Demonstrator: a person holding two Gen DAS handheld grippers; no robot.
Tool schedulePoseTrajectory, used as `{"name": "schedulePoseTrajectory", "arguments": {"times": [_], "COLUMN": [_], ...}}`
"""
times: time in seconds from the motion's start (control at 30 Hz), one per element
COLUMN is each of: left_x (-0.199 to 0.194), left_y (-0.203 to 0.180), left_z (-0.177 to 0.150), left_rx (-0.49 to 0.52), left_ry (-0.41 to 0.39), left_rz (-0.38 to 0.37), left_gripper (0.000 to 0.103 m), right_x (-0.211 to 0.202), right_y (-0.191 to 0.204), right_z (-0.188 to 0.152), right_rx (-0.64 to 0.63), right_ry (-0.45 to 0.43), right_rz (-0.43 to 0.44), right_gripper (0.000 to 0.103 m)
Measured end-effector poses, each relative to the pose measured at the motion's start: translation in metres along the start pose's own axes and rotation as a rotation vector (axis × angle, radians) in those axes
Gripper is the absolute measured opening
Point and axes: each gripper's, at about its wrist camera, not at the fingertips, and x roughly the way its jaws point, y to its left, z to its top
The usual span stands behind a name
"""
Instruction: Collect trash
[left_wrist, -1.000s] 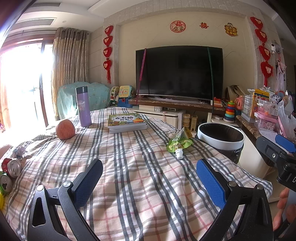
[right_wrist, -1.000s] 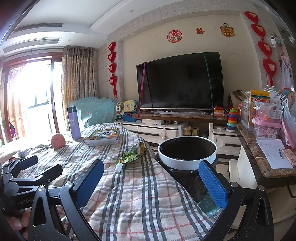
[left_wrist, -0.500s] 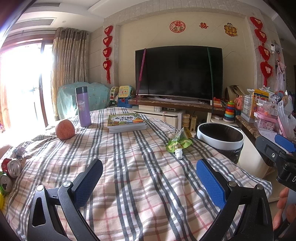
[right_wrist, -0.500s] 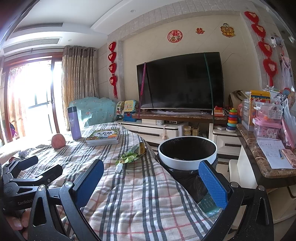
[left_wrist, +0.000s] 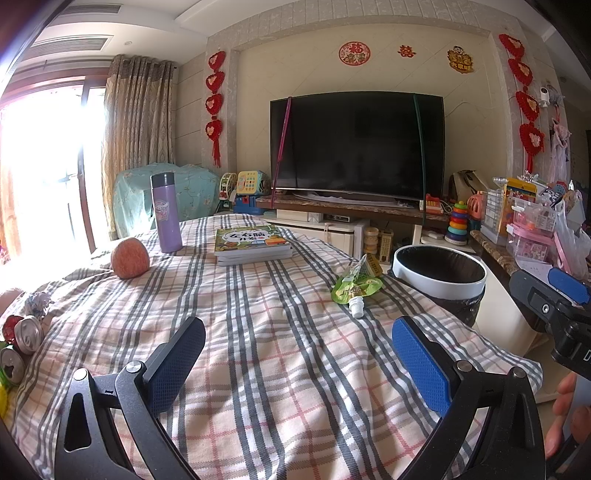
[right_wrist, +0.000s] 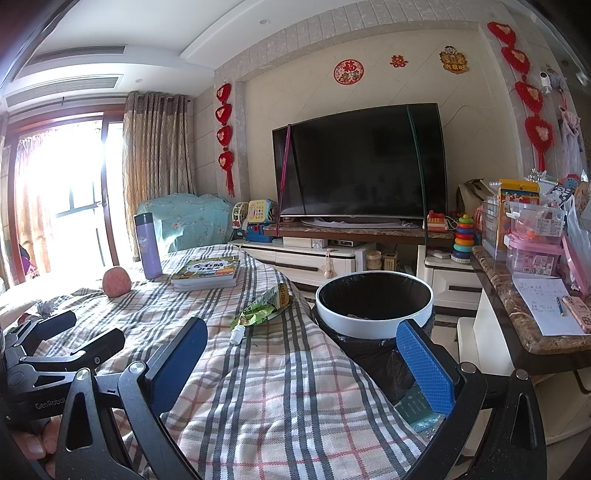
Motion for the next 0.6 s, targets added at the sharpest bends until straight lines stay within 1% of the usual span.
{"name": "schedulePoseTrajectory", "arguments": {"times": [0.2, 0.4, 0.6], "left_x": [-0.002, -0.007, -0.003], "left_y": [0.0, 0.003, 0.01], "left_z": [-0.001, 0.003, 0.01], "left_rx": [-0.003, -0.029, -0.059], "left_ry": [-0.001, 0.006, 0.05], "left_rz": [-0.001, -0.019, -0.044], "left_gripper": [0.102, 0.102, 0.102], "right_x": [0.0, 0.002, 0.01], "right_y": [0.002, 0.004, 0.005], "right_z": [0.001, 0.003, 0.006], "right_rx": [0.0, 0.004, 0.004], "right_ry": [0.002, 0.013, 0.045], "right_rz": [0.004, 0.015, 0.029], "right_gripper": [0.103, 0.103, 0.103]}}
